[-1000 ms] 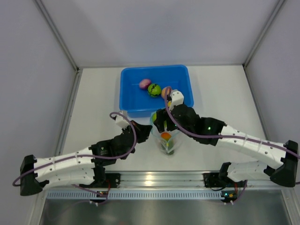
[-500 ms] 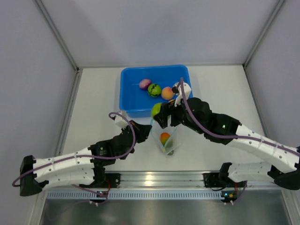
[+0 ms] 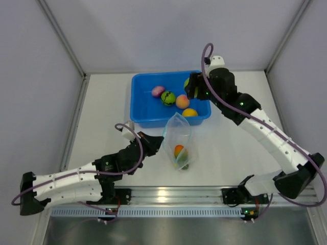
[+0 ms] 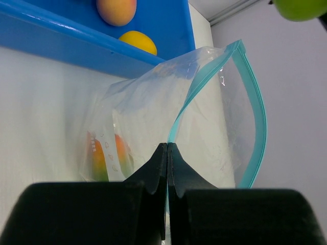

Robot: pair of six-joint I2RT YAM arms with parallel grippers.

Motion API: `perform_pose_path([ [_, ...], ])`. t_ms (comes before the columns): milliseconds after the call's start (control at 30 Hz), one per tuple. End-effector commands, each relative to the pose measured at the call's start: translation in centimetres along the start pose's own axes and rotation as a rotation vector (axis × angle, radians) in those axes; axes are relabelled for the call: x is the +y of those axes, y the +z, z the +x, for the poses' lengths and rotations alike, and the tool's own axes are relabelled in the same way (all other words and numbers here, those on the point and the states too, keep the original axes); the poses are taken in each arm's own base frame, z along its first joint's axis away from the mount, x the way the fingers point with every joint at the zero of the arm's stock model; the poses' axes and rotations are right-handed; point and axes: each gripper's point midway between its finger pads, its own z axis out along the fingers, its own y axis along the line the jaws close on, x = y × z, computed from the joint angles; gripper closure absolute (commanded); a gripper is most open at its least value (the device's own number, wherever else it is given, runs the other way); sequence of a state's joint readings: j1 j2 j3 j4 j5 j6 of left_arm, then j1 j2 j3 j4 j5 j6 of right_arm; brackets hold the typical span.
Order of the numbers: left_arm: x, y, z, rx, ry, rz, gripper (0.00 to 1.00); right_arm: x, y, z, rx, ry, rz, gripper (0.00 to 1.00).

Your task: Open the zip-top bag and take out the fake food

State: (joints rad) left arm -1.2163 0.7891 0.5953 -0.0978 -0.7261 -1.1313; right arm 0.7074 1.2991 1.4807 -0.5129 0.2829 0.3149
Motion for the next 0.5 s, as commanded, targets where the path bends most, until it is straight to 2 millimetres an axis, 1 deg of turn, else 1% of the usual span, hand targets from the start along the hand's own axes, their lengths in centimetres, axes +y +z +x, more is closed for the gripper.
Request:
perform_pose_path([
  [0, -0.8, -0.2, -0.7, -0.017, -0.018, 0.029, 1.0, -2.3, 3.4, 0.3, 0.046, -0.028, 0.051, 0.51],
  [67, -0.8, -0.3, -0.7, -0.017, -0.015, 0.029, 1.0, -3.4, 4.9, 1.0, 0.074, -0.025, 0.083, 0.48],
  [100, -1.0, -0.4, -0.9, -0.017, -0.016, 0.034, 1.0, -4.6, 6.2, 1.8, 0.101, -0.026, 0.117, 0.48],
  [167, -1.0, -0.4, -0.9, -0.015, -0.014, 0.036, 1.0, -5.6, 7.6, 2.8, 0.132, -0.02, 0.14, 0.45],
  [200, -1.0, -0.5, -0.9, -0.015, -0.009, 0.036, 1.0, -6.5, 8.8, 4.0, 0.165, -0.023, 0.165, 0.43],
  [267, -1.1, -0.6, -1.1, -0.017, -0.009, 0.039, 1.0, -7.1, 9.9, 5.2, 0.198, -0.023, 0.181, 0.4],
  [300, -1.0, -0.7, -1.1, -0.017, -0.006, 0.039, 1.0, -7.8, 10.8, 6.3, 0.226, -0.024, 0.199, 0.38],
  [333, -1.0, -0.7, -1.2, -0.02, -0.006, 0.039, 1.0, -8.0, 11.2, 6.8, 0.241, -0.027, 0.204, 0.35],
  [367, -1.1, -0.7, -1.3, -0.022, -0.006, 0.04, 1.0, -8.0, 11.5, 7.2, 0.25, -0.031, 0.206, 0.32],
  [400, -1.1, -0.8, -1.4, -0.024, -0.003, 0.04, 1.0, -8.2, 12.0, 8.1, 0.271, -0.035, 0.215, 0.31],
  [467, -1.1, -0.8, -1.5, -0.027, 0.0, 0.039, 1.0, -8.4, 12.4, 8.8, 0.291, -0.039, 0.218, 0.27],
])
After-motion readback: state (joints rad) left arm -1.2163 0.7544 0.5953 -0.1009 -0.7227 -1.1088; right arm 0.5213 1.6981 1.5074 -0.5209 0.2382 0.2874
